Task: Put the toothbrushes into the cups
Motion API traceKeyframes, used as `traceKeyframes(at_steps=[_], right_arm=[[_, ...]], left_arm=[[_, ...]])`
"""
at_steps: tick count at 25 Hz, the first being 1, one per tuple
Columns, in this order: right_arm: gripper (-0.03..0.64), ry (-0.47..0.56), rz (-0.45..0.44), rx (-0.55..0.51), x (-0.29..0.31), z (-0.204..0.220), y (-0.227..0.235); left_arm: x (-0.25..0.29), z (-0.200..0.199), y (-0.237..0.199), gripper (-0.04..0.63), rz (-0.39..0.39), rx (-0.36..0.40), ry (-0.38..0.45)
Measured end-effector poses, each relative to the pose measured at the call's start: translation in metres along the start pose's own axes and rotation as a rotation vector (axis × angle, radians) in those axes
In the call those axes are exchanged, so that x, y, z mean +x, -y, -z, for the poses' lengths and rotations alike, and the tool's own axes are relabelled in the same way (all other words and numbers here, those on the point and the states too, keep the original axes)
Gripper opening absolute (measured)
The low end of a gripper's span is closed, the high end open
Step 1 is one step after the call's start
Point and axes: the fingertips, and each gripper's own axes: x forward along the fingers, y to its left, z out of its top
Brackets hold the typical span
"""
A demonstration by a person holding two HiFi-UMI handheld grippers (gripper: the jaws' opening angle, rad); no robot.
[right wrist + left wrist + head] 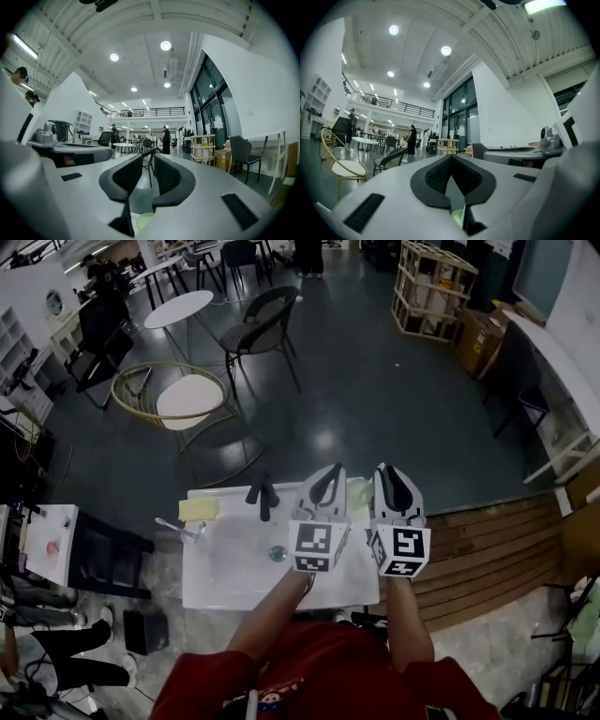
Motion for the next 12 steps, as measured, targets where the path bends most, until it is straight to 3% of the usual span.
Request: traceKeyframes(at_steps=[5, 12], right_arm=[[0.046, 0.003, -0.014, 0.009, 0.0021, 0.0004, -0.0038], [0.029, -0.007, 0.002, 0.014, 0.0004, 0.0012, -0.0041]], left_arm=[[0.0017, 0.0003, -0.001, 0.028, 0.003, 0.003, 0.009], [0.0008, -0.0018, -0.0001, 0.028, 0.001, 0.006, 0.012]])
